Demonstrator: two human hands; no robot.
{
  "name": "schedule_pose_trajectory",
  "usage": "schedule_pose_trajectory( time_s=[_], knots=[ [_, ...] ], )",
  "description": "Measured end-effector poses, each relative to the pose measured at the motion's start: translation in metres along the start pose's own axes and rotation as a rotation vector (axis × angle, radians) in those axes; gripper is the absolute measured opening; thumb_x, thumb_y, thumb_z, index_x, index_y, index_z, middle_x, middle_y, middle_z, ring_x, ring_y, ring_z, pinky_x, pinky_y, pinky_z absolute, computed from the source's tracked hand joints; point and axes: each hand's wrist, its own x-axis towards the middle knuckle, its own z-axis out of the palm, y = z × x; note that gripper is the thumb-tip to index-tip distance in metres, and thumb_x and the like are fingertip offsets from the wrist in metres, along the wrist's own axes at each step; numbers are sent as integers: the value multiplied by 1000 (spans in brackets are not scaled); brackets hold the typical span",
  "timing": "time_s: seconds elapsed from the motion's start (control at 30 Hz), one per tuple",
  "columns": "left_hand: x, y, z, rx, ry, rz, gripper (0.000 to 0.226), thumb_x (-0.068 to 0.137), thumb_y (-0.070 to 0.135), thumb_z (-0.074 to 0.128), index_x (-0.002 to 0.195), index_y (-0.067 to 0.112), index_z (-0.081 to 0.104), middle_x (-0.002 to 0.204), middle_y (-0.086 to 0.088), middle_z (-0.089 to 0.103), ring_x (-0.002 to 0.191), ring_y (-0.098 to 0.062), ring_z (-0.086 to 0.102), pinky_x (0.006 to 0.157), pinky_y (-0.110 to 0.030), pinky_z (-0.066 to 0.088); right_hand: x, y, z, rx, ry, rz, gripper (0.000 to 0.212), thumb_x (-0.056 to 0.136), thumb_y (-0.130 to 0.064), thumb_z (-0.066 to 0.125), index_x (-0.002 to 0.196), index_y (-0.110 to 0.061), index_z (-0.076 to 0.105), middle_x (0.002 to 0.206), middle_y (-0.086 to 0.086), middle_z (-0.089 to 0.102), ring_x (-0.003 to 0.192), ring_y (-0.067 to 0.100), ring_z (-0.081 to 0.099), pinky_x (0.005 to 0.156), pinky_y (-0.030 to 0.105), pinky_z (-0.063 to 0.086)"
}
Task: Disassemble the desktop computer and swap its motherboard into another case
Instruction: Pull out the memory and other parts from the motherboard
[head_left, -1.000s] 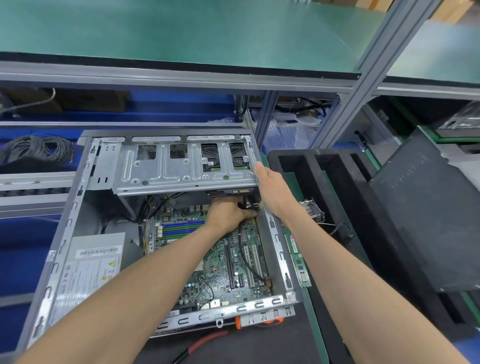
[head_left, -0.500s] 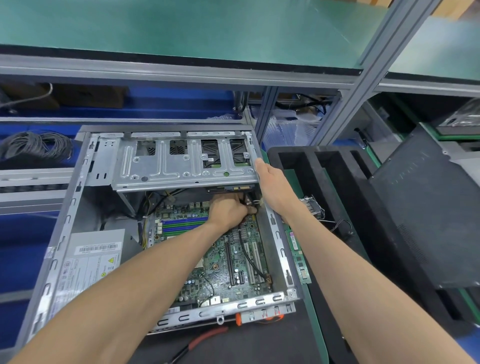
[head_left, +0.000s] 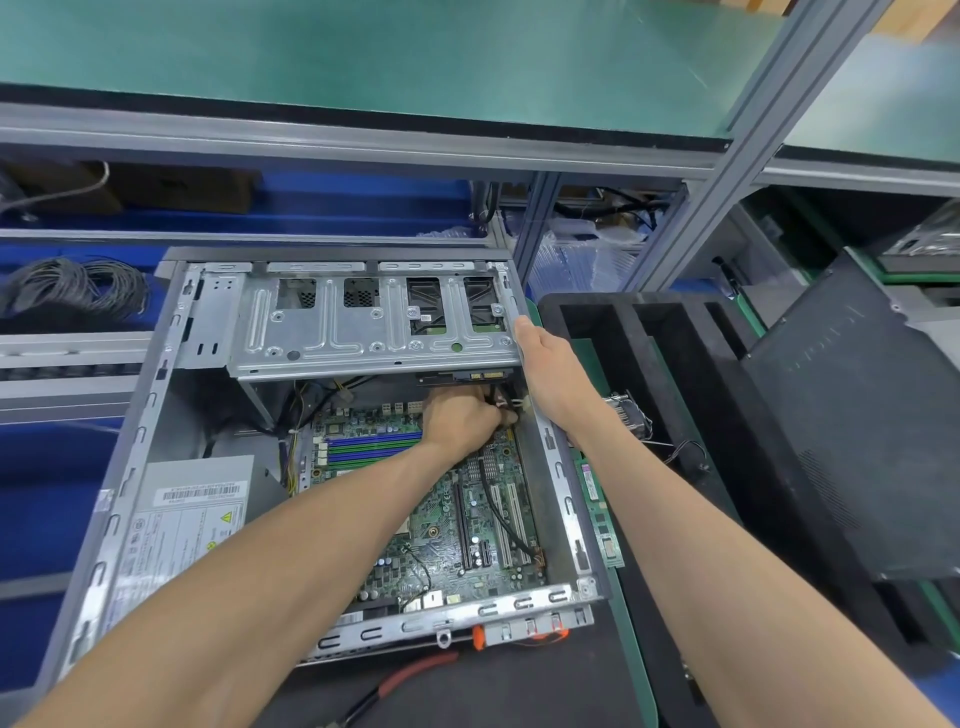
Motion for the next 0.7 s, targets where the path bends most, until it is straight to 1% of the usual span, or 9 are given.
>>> schedule_pose_trajectory(
  time_s=[0.03, 0.1, 0.2, 0.3, 0.37, 0.53, 0.6, 0.67, 0.7],
  knots=[
    [0, 0, 0, 0, -3, -10, 30, 80, 46, 77, 80, 17, 69, 97, -7, 75, 91, -25, 66, 84, -31, 51, 0, 0, 0, 3, -1, -1, 52, 105, -52, 24, 103, -14, 60, 109, 6, 62, 104, 23, 56, 89, 35, 35],
    [-1, 0, -1, 2, -1, 3, 31, 80, 46, 77, 82, 15, 71, 96, -6, 75, 91, -25, 66, 84, -31, 51, 0, -1, 0, -1, 0, -5, 52, 105, -51, 24, 107, -14, 60, 112, 6, 62, 106, 23, 55, 91, 36, 35],
    [-3, 0, 0, -4, 33, 54, 29, 80, 43, 79, 81, 15, 70, 96, -6, 75, 93, -25, 67, 80, -30, 48, 0, 0, -1, -8, 2, -9, 52, 106, -51, 24, 102, -13, 59, 109, 8, 62, 105, 24, 55, 90, 36, 36],
    [-1, 1, 2, -13, 44, 29, 38, 81, 46, 78, 96, 11, 74, 100, -8, 75, 95, -26, 66, 80, -31, 50, 0, 0, -1, -12, 4, -15, 51, 107, -50, 24, 95, -13, 58, 105, 8, 61, 103, 26, 55, 90, 37, 37],
    [0, 1, 3, -11, 35, 18, 39, 82, 48, 76, 99, 12, 75, 100, -7, 75, 94, -25, 66, 81, -31, 51, 0, -1, -1, -15, 5, -17, 51, 107, -50, 24, 94, -13, 58, 104, 8, 62, 102, 25, 55, 90, 37, 37],
    [-2, 0, 2, 4, 51, 66, 35, 81, 45, 78, 93, 12, 75, 96, -8, 75, 92, -26, 66, 75, -31, 46, -1, -1, -1, -13, 1, -19, 55, 106, -51, 24, 101, -9, 60, 106, 8, 62, 103, 25, 55, 89, 36, 36],
    [-1, 0, 2, 7, 46, 59, 33, 83, 44, 76, 85, 11, 74, 93, -9, 75, 86, -27, 65, 74, -31, 47, 0, 0, 0, -10, 5, -20, 56, 106, -51, 24, 103, -8, 60, 106, 8, 62, 103, 25, 55, 87, 36, 35],
    [0, 0, 3, -3, 37, 35, 34, 85, 42, 75, 75, 11, 68, 90, -13, 74, 81, -27, 64, 73, -32, 48, 0, 0, 0, -5, 11, -25, 58, 106, -52, 25, 104, -6, 61, 105, 9, 63, 102, 25, 56, 86, 36, 36],
    [1, 1, 3, -12, 28, 26, 35, 86, 42, 74, 75, 9, 67, 90, -14, 74, 81, -28, 64, 73, -33, 49, 0, 0, 0, -5, 14, -28, 58, 106, -52, 25, 103, -6, 61, 104, 9, 63, 101, 25, 57, 85, 36, 36]
  ],
)
